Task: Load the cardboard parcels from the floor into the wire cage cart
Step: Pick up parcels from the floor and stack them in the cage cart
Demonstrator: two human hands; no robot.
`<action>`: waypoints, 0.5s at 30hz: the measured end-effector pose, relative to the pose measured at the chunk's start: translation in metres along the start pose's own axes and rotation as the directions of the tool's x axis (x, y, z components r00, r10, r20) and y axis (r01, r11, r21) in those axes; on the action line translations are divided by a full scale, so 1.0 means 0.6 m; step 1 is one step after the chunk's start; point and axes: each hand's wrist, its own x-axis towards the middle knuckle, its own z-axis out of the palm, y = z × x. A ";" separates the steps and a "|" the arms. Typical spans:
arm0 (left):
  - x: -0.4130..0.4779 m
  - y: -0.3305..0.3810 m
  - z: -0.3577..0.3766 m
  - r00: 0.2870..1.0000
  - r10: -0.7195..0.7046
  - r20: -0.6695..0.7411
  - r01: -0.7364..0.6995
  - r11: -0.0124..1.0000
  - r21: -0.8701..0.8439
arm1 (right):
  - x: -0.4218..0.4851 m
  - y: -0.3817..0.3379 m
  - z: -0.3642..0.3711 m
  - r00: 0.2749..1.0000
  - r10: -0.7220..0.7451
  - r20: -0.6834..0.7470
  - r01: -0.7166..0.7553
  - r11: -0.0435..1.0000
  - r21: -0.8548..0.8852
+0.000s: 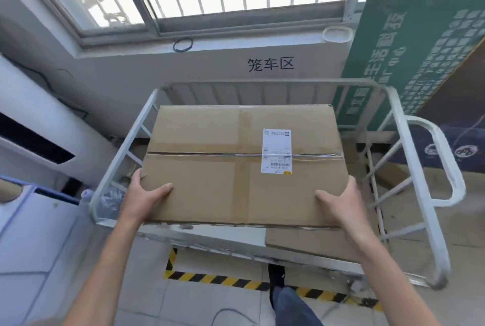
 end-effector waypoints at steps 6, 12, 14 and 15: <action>0.133 -0.056 -0.013 0.996 -0.083 -0.036 0.083 0.996 -0.025 | 0.085 -0.045 0.125 0.997 0.036 0.061 -0.033 0.998 -0.053; 0.270 -0.149 0.003 0.974 -0.226 0.019 0.226 0.974 0.020 | 0.129 -0.024 0.276 0.982 0.176 0.069 -0.168 0.980 -0.111; 0.326 -0.186 0.017 0.965 -0.254 0.067 0.247 0.964 0.094 | 0.134 -0.002 0.332 0.964 0.253 0.082 -0.241 0.961 -0.132; 0.352 -0.205 0.026 0.958 -0.270 0.100 0.258 0.959 0.117 | 0.133 0.011 0.360 0.953 0.293 0.078 -0.281 0.951 -0.129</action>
